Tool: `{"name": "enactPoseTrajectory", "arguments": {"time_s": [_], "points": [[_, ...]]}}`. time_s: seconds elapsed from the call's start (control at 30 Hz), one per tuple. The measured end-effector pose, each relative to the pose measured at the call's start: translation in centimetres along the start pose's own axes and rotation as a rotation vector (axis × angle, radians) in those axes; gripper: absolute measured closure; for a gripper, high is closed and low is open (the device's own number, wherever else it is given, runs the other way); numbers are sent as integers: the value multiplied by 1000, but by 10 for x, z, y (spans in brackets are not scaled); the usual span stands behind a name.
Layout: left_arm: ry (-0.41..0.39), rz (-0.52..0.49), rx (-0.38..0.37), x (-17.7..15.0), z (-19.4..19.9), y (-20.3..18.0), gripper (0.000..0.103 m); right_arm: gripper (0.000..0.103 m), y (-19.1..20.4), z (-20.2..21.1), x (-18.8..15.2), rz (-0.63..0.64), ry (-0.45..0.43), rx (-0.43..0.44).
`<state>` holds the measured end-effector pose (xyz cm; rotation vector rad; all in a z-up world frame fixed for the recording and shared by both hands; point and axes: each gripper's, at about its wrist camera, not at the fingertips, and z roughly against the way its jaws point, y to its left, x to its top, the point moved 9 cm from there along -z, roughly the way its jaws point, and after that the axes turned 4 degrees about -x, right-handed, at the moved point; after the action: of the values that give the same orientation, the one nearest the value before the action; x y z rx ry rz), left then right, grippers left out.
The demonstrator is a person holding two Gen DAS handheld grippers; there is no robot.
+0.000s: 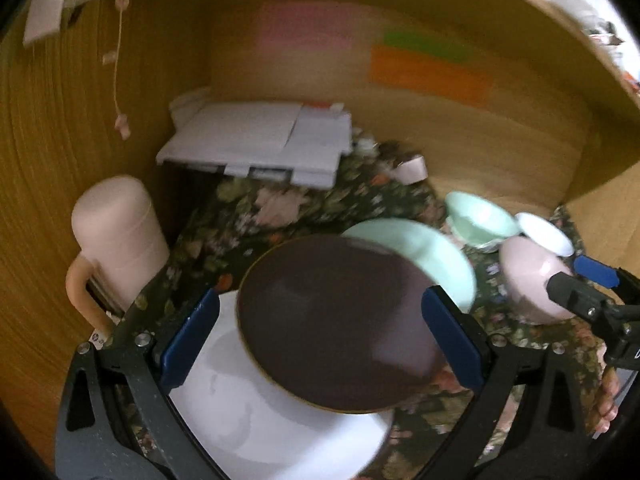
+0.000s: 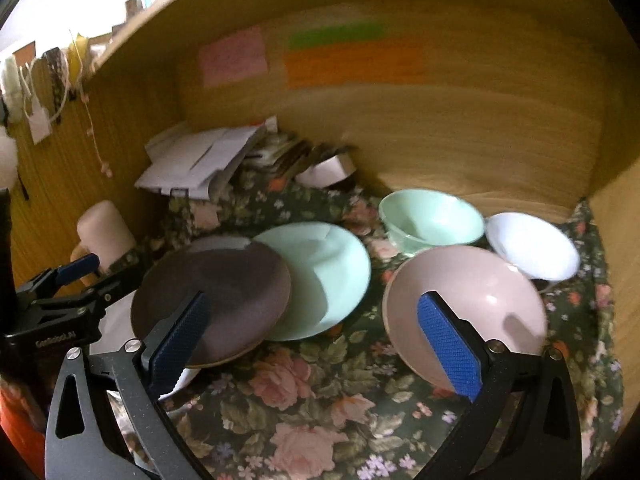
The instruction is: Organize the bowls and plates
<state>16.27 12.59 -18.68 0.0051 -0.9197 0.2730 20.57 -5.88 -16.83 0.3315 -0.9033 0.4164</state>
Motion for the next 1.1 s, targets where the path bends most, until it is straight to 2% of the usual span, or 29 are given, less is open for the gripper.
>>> {"name": "enactPoseTrajectory", "arguments": {"time_s": [0.03,0.2,0.27,0.4,0.53,0.6,0.7,0.87,0.97,1.1], "points": [[10,0,5,-1,-4,3,1,4,3,-6,0,10,11,7],[79,8,15,-13,-25,19,17,15,19,-36,-3,68,77,23],[100,26,12,-17,-31,26,20,23,27,-47,-5,89,106,33],[134,57,7,-23,-41,37,32,27,37,-69,-8,124,171,40],[178,91,-24,-29,-48,46,40,38,42,-90,-9,138,219,52],[197,99,-39,-31,-50,47,47,42,44,-99,-10,137,242,56],[211,103,-49,-33,-51,50,51,49,45,-111,-13,124,281,70],[240,113,-82,-38,-54,50,62,66,43,-129,-21,111,325,83],[254,117,-94,-40,-56,49,70,70,43,-135,-25,94,346,102],[264,115,-110,-42,-58,47,73,73,46,-139,-25,82,357,131]]}}
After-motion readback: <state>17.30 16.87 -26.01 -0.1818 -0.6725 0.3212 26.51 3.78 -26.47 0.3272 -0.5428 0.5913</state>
